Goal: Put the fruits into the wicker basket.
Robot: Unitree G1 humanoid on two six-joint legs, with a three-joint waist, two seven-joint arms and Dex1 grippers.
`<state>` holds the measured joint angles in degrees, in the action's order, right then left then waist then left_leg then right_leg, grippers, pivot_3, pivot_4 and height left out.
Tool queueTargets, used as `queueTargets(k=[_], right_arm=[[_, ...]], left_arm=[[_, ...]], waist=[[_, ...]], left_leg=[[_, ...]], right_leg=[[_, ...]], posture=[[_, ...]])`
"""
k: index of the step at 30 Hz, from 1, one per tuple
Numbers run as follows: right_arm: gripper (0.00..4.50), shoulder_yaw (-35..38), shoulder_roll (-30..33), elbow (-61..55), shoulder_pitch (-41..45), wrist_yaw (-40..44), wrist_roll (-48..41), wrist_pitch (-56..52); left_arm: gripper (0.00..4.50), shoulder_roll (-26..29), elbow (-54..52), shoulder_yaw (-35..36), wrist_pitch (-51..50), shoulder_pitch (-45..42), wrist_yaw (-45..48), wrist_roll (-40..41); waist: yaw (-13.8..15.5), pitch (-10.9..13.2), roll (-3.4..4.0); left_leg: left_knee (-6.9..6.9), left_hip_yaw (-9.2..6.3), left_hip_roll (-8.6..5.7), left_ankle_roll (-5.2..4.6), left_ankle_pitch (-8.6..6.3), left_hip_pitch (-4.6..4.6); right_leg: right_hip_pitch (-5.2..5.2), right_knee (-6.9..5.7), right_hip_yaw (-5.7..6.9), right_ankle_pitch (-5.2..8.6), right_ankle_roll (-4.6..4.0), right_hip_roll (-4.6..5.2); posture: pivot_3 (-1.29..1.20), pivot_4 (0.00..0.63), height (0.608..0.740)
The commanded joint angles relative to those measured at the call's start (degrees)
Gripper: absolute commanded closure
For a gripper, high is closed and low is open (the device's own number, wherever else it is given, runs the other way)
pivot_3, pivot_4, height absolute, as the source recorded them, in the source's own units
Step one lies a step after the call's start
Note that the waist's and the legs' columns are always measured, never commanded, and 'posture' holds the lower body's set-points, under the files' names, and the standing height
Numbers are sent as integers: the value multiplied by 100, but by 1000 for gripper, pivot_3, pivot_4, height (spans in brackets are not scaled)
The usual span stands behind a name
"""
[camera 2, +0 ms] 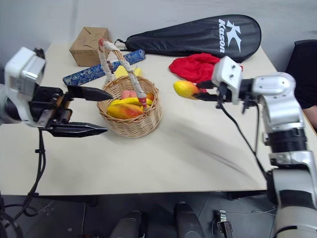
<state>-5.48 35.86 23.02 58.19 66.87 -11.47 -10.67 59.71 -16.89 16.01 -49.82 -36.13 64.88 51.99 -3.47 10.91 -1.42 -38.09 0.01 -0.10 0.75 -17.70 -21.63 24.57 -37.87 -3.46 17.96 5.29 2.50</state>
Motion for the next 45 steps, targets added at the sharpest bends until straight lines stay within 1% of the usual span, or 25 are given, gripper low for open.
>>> queueTargets(k=[1, 4, 5, 8, 10, 11, 12, 13, 14, 15, 17, 19, 21, 24, 26, 28, 30, 35, 37, 41, 45], right_arm=[[3579, -75, -611, 430, 682, -511, 86, -312], [3579, -138, -1135, 1061, 1157, -758, 223, -336], [3579, -123, -1223, 1183, 1243, -768, 232, -324], [3579, 86, -1668, 1580, 1664, -704, -43, -579], [2853, 31, -1802, 1803, 1806, -632, 9, -714], [2566, -5, -1822, 1871, 1831, -605, 54, -727], [2223, -68, -1811, 1931, 1819, -620, 161, -638], [1789, -102, -1798, 1969, 1807, -634, 233, -560], [1512, -115, -1786, 1985, 1795, -639, 281, -509], [1140, 35, -1665, 1933, 1799, -636, 192, -675], [1140, 268, -1486, 1832, 1806, -621, 40, -955], [1140, 593, -1005, 1216, 1539, -449, -319, -1658], [1140, 739, -731, 641, 1250, -347, -574, -2139], [1140, 937, -496, -543, 576, -242, -1246, -3238], [1140, 1016, -456, -1454, -13, -127, -1799, -3807], [1140, 1012, -626, -2057, -447, -387, -2056, -4116], [1140, 979, -877, -2293, -653, -806, -2120, -4275], [1140, 1034, -1424, -2197, -685, -1444, -2264, -4326], [1140, 1008, -1598, -2101, -634, -1549, -2336, -4295], [1140, 696, -1895, -1982, -575, -1637, -2228, -4053], [1140, 460, -2080, -1941, -544, -1614, -2171, -3834]], left_arm=[[0, 154, -18, 588, -68, 211, -193, 123], [0, 201, -203, 861, -148, 440, -333, 210], [0, 204, -241, 902, -164, 470, -373, 241], [0, 212, -349, 1064, -223, 564, -549, 362], [0, 218, -424, 1130, -237, 646, -633, 400], [0, 220, -450, 1147, -239, 672, -663, 413], [0, 224, -479, 1174, -245, 703, -696, 436], [0, 230, -496, 1190, -246, 723, -721, 460], [0, 236, -518, 1205, -247, 744, -749, 490], [0, 248, -528, 1246, -254, 778, -773, 512], [0, 268, -530, 1295, -261, 825, -806, 543], [0, 299, -472, 1397, -260, 976, -776, 507], [0, 313, -413, 1481, -241, 1097, -756, 489], [0, 281, -273, 1492, -91, 1253, -779, 319], [0, 248, -235, 1462, -41, 1254, -798, 307], [0, 219, -243, 1416, -19, 1191, -833, 342], [0, 212, -250, 1383, -3, 1139, -859, 372], [0, 226, -227, 1347, 40, 1105, -879, 365], [0, 243, -216, 1350, 54, 1102, -869, 364], [0, 253, -188, 1310, 113, 1064, -864, 336], [0, 238, -181, 1268, 152, 1012, -872, 342]], waist=[[3, 0, 0], [5, 0, 0], [14, 0, 0], [26, 0, 0], [22, 0, 0], [26, 0, 0], [29, 0, 0], [26, 0, 0], [21, 0, 0], [13, 0, 0], [10, 0, 0], [37, 0, 0], [64, 0, 0], [38, 0, 0], [-16, 0, 0], [-20, 0, 0], [-38, 0, 0], [-29, 0, 0], [-12, 0, 0], [0, 0, 0], [-1, 0, 0]], left_leg=[[0, 1, -2, 2, 1, -1], [1, -5, -1, 2, 1, -10], [0, -12, -1, 2, 1, -16], [-14, -52, -5, 19, 11, -62], [-12, -54, -10, 19, 11, -69], [-11, -55, -10, 20, 11, -74], [-10, -56, -10, 20, 11, -76], [-8, -57, -11, 20, 11, -79], [-8, -57, -11, 20, 11, -79], [-8, -56, -11, 20, 11, -81], [-8, -50, -13, 21, 11, -82], [-8, -53, -12, 23, 13, -82], [-6, -60, -12, 23, 13, -88], [-4, -63, -12, 18, 10, -95], [-4, -48, -9, 0, 0, -91], [0, -44, -5, 0, 0, -82], [-3, -44, -2, 2, 2, -78], [-7, -43, -6, 7, 6, -76], [-6, -43, -7, 7, 5, -78], [-3, -42, -7, 7, 6, -80], [-3, -42, -7, 7, 5, -81]], right_leg=[[3, -2, 0, 0, 0, 2], [8, 0, 1, 0, 0, 6], [8, -1, 1, 0, 0, 8], [23, 0, 12, 0, 0, 19], [28, 2, 14, -1, 0, 21], [33, 2, 15, -1, 0, 22], [35, 4, 18, -1, 0, 22], [38, 5, 19, -1, 0, 23], [38, 5, 20, -1, 0, 23], [39, 5, 20, -1, 0, 23], [47, -2, 16, -1, 0, 23], [48, -3, 17, -1, 0, 22], [49, 1, 20, -1, 0, 24], [50, 8, 22, 0, 0, 24], [57, -4, 12, -1, 0, 18], [60, -10, 7, -1, 0, 14], [62, -10, 6, 0, -1, 9], [68, -18, 4, -4, -6, 13], [69, -14, 4, -4, -6, 15], [69, -12, 4, -4, -6, 15], [70, -11, 5, -4, -6, 15]], posture=[[0, 150, 740], [0, 150, 740], [0, 150, 740], [0, 150, 740], [0, 150, 740], [0, 150, 740], [0, 150, 740], [0, 150, 740], [0, 150, 740], [0, 150, 740], [0, 150, 740], [0, 150, 740], [0, 150, 740], [0, 150, 740], [0, 150, 740], [0, 150, 740], [0, 150, 740], [0, 150, 740], [0, 150, 740], [0, 150, 740], [0, 150, 740]])
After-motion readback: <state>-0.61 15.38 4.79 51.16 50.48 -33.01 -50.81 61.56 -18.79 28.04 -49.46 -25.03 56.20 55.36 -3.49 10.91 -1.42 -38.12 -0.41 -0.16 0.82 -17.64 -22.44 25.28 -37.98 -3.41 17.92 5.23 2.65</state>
